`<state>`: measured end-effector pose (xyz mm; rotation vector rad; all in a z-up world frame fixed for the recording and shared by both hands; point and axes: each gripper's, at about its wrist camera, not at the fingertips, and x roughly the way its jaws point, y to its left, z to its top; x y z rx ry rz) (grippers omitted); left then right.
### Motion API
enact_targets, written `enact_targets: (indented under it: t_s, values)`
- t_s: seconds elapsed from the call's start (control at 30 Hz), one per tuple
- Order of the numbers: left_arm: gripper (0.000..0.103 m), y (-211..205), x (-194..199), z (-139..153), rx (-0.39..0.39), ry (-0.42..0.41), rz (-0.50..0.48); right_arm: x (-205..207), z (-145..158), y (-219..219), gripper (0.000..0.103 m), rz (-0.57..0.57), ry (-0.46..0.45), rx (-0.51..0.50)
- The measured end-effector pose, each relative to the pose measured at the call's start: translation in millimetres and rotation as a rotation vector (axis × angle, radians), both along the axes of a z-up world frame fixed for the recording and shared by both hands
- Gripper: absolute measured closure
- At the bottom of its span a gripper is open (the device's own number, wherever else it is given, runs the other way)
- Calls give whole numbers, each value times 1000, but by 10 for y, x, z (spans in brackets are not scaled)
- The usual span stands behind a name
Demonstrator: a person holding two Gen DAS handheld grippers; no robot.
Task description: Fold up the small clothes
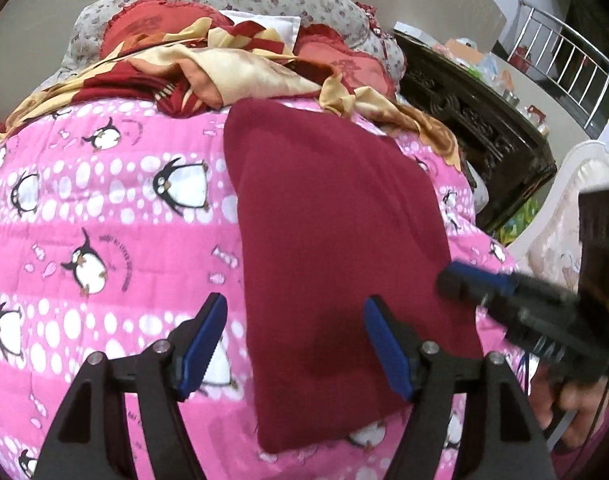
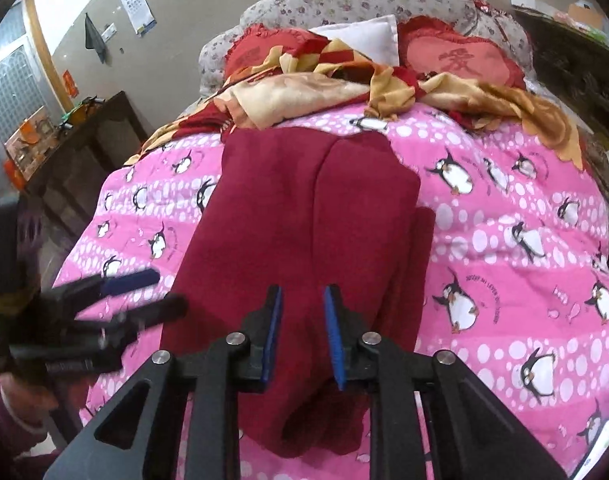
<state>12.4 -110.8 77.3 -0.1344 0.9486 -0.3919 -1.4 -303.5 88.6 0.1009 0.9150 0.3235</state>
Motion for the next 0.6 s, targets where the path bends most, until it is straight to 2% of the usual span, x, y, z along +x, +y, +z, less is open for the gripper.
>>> enact_targets:
  t_s: [0.13, 0.2, 0.27, 0.4, 0.5, 0.6]
  values:
    - [28, -118, 134, -138, 17, 28, -18, 21, -177, -10, 80, -10, 16, -52]
    - [23, -193, 183, -228, 23, 38, -16, 36, -258, -20, 80, -8, 3, -70]
    - [16, -217, 218, -311, 17, 42, -14, 43, -284, -87, 80, -18, -4, -25]
    - [15, -202, 260, -320, 4, 53, -22, 6, -193, -243, 79, -45, -12, 58]
    - [15, -209, 273, -310, -2, 47, -24, -7, -157, -368, 63, -83, -21, 90]
    - [15, -217, 301, -300, -3, 41, -23, 53, -208, -445, 58, -109, -2, 113]
